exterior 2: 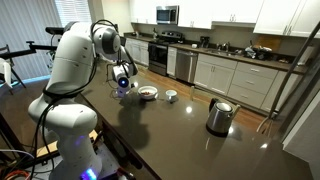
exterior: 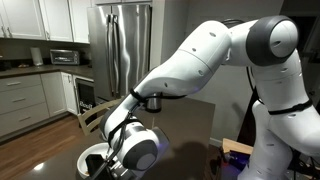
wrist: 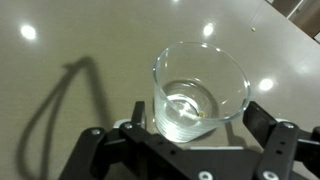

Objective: Pick up the small glass cup and pour its contents in the white bowl. Put the small glass cup back on the table.

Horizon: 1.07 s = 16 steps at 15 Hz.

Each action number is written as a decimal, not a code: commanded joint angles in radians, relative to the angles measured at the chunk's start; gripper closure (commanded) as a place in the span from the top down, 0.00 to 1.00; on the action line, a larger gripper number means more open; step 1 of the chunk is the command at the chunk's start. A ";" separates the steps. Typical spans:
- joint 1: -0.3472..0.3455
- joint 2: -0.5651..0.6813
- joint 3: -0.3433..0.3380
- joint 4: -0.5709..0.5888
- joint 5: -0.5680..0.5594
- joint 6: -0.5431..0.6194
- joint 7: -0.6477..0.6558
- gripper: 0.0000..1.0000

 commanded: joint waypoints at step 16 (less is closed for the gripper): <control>-0.167 -0.148 0.272 -0.099 -0.675 0.458 0.350 1.00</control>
